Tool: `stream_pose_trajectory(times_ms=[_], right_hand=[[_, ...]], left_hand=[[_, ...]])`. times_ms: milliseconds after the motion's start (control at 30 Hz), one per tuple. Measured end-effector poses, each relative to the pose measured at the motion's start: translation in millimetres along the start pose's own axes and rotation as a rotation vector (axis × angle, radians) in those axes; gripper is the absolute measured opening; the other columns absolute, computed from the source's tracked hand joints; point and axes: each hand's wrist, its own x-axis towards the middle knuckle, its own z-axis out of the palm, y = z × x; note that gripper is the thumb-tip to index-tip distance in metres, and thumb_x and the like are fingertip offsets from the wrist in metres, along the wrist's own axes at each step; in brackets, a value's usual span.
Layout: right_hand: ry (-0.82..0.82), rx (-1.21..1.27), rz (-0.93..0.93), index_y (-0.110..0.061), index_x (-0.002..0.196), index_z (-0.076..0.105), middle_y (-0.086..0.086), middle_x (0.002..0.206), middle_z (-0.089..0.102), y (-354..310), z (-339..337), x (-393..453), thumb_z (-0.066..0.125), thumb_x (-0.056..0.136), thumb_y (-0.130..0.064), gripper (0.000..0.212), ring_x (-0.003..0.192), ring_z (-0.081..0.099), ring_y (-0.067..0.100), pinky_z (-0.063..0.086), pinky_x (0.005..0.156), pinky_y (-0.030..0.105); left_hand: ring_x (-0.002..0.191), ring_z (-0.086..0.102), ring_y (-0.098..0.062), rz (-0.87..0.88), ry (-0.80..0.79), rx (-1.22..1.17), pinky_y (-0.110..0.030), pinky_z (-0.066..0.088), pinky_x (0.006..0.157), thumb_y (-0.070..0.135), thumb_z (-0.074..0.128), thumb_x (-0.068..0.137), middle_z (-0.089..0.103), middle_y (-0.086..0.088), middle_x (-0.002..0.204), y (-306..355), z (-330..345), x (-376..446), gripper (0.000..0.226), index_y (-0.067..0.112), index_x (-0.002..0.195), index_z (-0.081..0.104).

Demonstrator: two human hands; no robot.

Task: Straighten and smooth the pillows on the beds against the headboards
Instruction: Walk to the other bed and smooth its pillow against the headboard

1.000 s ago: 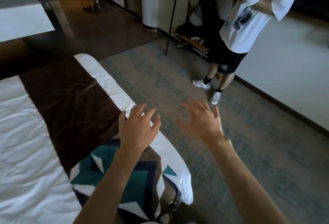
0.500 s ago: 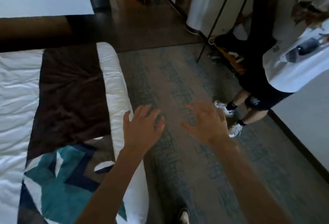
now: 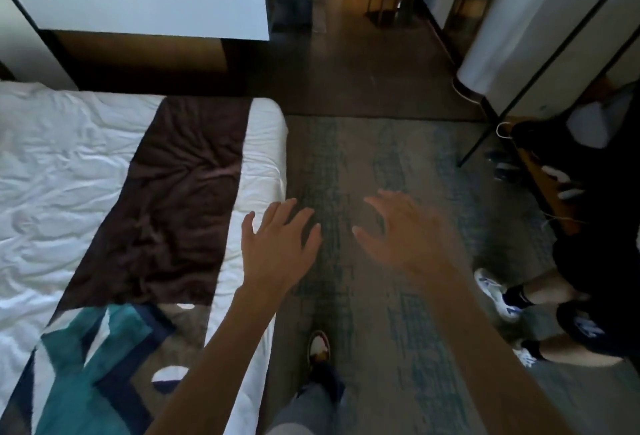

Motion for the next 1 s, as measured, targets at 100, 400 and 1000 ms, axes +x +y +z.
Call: stream_pose_trajectory(times_ms=[100,400,1000], right_hand=[[-0.033,0.003,-0.001,-0.037,0.149,0.039,-0.007,0.164,0.031,10.3,-1.8,78.9,0.040,0.085,-0.076,0.075,0.153,0.023,0.020,0.019,0.121,0.063],[-0.038,0.043,-0.061,-0.037,0.148,0.039,-0.007,0.164,0.030,24.3,-22.0,302.6,0.020,0.071,-0.082,0.091,0.153,0.020,0.020,0.024,0.120,0.060],[-0.189,-0.062,-0.358,-0.041,0.151,0.029,-0.010,0.166,0.024,39.6,-65.7,807.6,0.038,0.089,-0.074,0.071,0.154,0.018,0.016,0.019,0.121,0.062]], left_hand=[[0.126,0.060,-0.018,-0.029,-0.004,0.018,-0.057,0.042,0.104,0.049,0.051,0.094,0.066,0.002,0.133,-5.7,29.0,60.8,0.034,0.033,0.116,0.071],[0.126,0.059,-0.018,-0.086,-0.028,0.049,-0.057,0.041,0.105,0.051,0.047,0.094,0.066,0.002,0.134,-32.7,104.5,250.7,0.037,0.033,0.116,0.071],[0.125,0.061,-0.020,-0.368,-0.066,0.133,-0.058,0.043,0.104,0.053,0.043,0.091,0.068,0.004,0.130,-101.3,289.1,653.7,0.041,0.035,0.114,0.072]])
